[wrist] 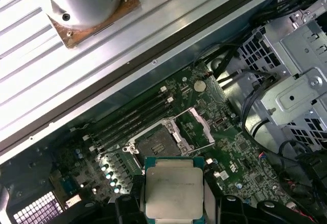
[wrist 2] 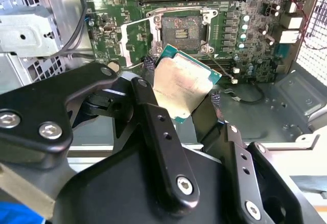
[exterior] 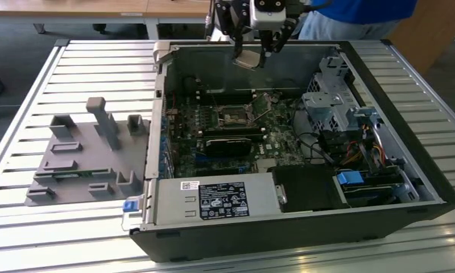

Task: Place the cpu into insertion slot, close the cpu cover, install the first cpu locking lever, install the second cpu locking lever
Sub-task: 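Place the cpu into insertion slot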

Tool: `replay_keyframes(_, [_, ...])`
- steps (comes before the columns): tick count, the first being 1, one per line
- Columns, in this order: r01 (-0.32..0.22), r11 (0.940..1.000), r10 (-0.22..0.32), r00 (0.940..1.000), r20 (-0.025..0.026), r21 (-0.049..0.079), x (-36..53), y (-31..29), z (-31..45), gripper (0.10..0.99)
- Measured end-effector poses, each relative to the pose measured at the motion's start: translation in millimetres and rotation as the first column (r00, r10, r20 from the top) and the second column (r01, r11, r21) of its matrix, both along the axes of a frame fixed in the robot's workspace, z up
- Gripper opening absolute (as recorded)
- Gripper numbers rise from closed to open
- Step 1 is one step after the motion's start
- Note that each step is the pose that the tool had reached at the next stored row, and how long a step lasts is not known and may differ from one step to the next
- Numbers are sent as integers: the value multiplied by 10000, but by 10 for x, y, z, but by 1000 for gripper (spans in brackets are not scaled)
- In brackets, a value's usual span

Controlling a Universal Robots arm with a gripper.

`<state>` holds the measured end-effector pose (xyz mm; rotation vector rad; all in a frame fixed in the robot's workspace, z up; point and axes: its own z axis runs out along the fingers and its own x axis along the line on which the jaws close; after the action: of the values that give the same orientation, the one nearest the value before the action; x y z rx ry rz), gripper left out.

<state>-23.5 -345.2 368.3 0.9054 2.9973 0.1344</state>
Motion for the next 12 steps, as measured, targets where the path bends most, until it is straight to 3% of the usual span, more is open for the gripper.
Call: replay_keyframes(12, [1001,9950,-1001,9950,-1,-6,0,3,-19,541])
